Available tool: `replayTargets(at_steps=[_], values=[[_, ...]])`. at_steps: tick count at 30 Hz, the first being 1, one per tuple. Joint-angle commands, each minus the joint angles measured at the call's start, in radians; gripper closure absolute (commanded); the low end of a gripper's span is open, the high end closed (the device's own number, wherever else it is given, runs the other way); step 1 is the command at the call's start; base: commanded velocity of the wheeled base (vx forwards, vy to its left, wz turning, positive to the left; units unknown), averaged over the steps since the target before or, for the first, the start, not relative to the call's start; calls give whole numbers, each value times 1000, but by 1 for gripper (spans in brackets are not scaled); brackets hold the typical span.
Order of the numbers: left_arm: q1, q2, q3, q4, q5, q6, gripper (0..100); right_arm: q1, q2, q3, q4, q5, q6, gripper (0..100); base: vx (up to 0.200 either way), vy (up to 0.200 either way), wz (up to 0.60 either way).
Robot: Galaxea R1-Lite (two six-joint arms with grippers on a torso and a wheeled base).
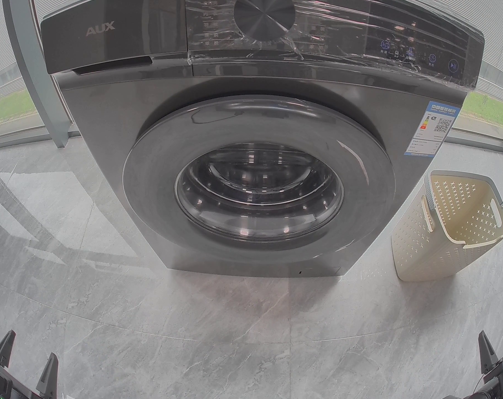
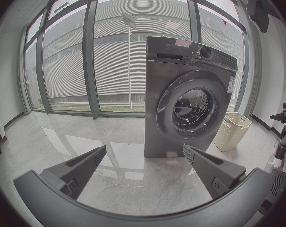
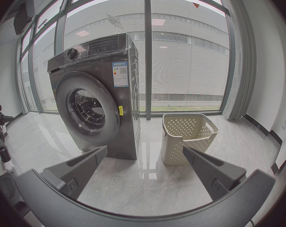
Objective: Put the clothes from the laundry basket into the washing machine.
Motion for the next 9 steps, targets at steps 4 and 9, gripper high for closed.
replayTargets(at_steps=[4, 9], values=[[0, -16, 18, 0, 0, -1, 0, 1, -8, 18, 0, -2, 3, 0, 0, 0, 0], [0, -16, 18, 0, 0, -1, 0, -2, -7, 18, 1, -2, -3, 0, 0, 0, 0]])
